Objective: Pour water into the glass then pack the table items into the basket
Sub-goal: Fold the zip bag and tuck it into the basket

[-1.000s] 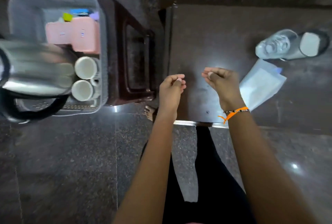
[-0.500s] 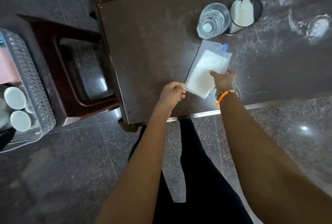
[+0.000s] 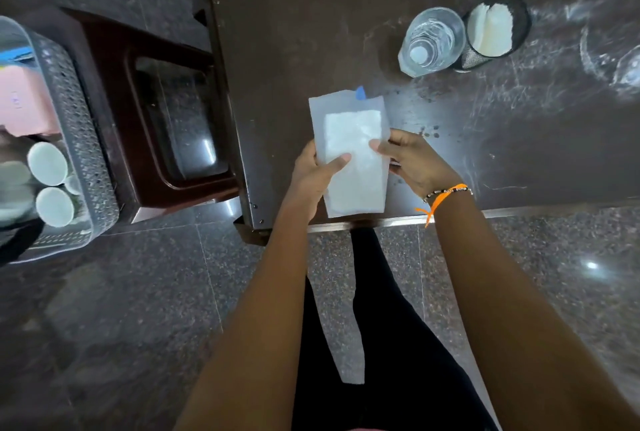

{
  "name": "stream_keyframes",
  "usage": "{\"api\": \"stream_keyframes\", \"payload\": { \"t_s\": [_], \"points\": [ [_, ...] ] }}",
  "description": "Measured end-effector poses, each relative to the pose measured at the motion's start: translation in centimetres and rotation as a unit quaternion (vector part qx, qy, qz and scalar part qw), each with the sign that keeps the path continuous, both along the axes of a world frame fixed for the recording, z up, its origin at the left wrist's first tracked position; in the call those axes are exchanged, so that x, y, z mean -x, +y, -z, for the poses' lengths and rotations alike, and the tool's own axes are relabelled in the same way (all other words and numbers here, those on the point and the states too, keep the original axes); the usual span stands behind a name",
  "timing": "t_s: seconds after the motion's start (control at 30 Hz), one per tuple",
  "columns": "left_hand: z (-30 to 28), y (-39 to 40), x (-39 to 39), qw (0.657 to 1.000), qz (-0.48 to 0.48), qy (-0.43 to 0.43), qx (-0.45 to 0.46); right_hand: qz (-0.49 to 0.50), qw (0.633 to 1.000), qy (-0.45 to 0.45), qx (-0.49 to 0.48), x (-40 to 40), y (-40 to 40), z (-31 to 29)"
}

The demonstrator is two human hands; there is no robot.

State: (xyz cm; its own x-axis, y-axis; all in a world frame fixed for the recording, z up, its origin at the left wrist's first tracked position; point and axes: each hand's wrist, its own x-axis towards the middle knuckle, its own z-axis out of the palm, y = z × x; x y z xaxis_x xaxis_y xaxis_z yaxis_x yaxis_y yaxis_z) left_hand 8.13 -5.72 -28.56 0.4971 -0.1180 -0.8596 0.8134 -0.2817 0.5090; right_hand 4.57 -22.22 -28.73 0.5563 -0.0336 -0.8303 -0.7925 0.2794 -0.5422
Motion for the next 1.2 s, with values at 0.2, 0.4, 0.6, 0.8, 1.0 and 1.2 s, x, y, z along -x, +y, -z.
{"api": "stream_keyframes", "payload": {
  "t_s": [0.2,0.4,0.6,0.8,1.0,1.2],
  "points": [
    [-1.5,4.0,0.2,0.987,-0.104,0.01,0.122,0.024,1.0,-0.002,-0.009,-3.2,5.5,-2.0],
    [-3.9,11.8,-1.5,0.937,-0.308,-0.053,0.154,-0.13,0.991,-0.032,-0.013,-5.5,11.8,-3.7],
    [-7.0,20.1,-4.5,0.933,-0.339,-0.098,0.076,-0.236,0.969,-0.07,-0.032,-7.5,16.0,-5.4],
    [-8.8,25.7,-7.8,0.863,-0.478,-0.136,0.092,-0.087,0.993,-0.079,-0.025,-10.0,22.9,-6.4],
    [-10.3,29.8,-10.8,0.831,-0.487,-0.17,0.207,0.013,0.988,-0.147,0.04,-15.3,30.1,-8.6],
    [-9.7,33.1,-11.9,0.865,-0.436,-0.156,0.192,-0.009,0.979,-0.192,0.063,-23.9,37.2,-9.1]
  ]
}}
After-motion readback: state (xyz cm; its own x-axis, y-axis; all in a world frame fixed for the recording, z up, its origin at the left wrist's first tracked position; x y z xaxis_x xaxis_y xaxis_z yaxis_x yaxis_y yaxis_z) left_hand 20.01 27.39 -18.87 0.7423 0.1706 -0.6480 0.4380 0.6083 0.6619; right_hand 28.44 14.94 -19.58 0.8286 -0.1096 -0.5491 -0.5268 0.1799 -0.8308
